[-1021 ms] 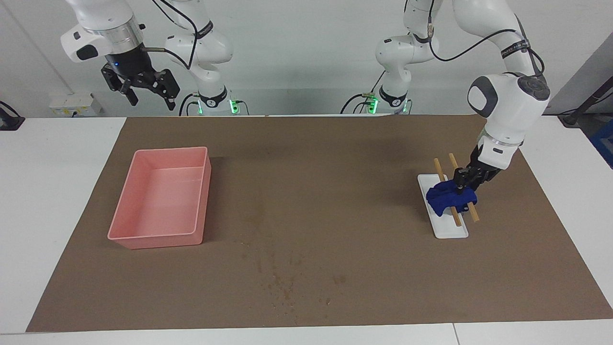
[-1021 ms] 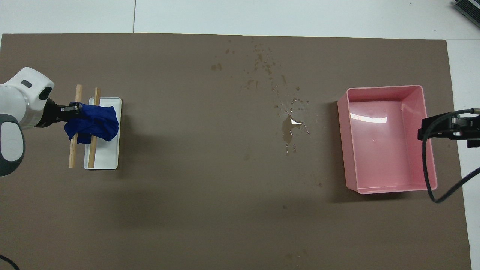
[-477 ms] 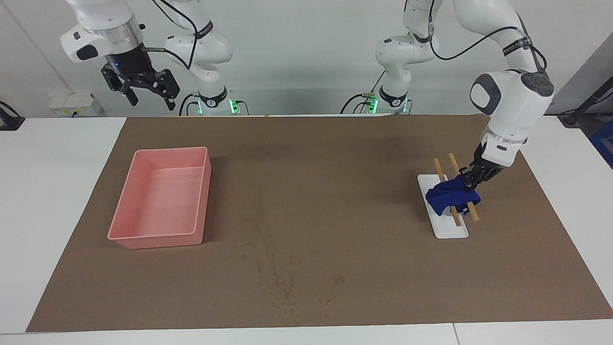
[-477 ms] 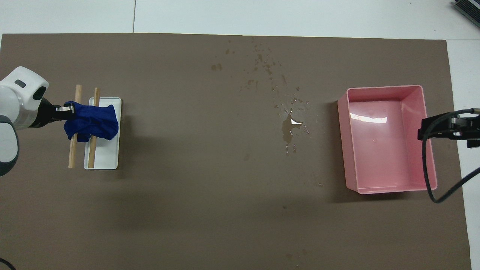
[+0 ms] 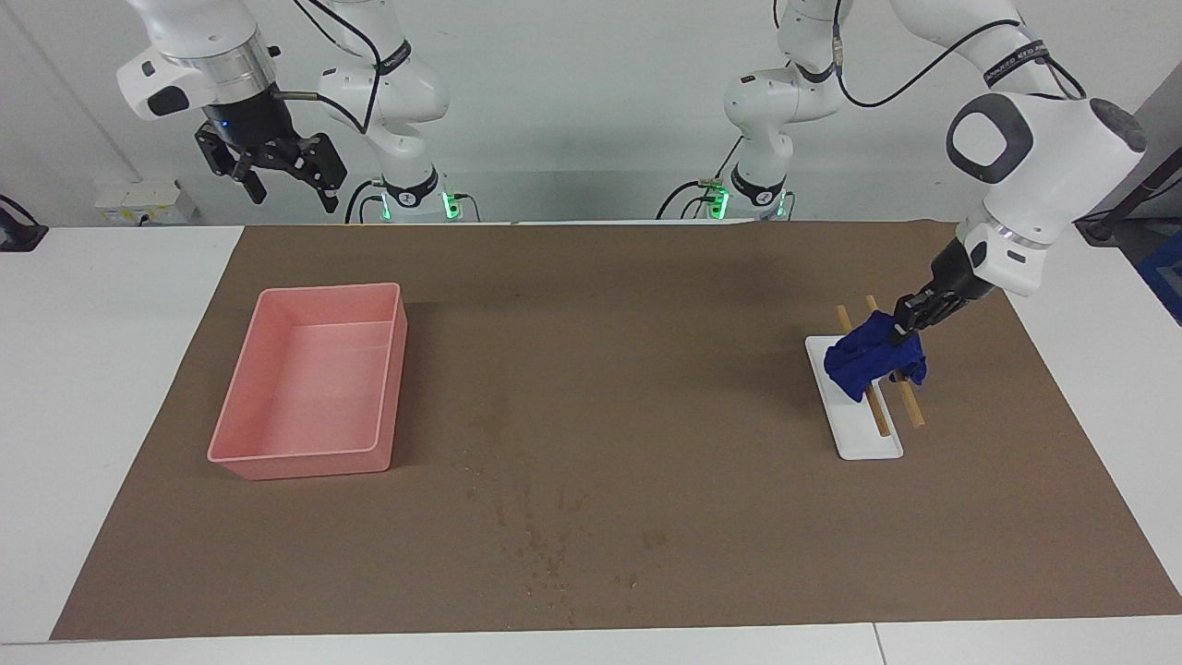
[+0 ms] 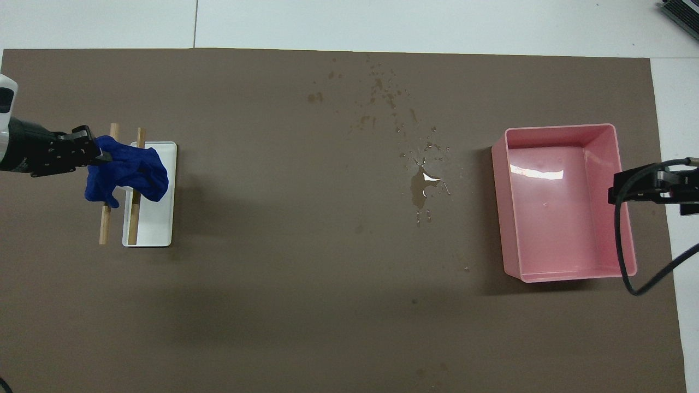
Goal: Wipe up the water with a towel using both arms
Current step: 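Lift the blue cloth with the left gripper while the right gripper approaches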
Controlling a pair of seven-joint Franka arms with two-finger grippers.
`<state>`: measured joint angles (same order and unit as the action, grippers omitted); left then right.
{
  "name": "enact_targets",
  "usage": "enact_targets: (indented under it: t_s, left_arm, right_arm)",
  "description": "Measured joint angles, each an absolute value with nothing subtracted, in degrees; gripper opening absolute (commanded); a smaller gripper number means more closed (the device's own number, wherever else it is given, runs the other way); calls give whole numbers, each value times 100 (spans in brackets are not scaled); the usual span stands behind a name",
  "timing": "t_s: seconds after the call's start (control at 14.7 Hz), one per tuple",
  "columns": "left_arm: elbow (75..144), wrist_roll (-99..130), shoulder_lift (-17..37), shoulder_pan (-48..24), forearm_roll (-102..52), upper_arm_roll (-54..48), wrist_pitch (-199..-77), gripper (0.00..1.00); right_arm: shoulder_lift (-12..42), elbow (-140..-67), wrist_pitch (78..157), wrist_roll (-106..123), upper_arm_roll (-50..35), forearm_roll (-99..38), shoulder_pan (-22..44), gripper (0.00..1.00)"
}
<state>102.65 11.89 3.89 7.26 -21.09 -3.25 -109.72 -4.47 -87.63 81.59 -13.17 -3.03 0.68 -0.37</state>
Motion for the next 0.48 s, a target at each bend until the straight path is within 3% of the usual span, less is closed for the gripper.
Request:
enact_targets:
  t_s: [0.48]
  left_arm:
    - [9996,4487,150,696,-3886,-700,-10887,0]
  right_arm:
    - [-447,-8763,8159,-1317,-303,68,-37,100]
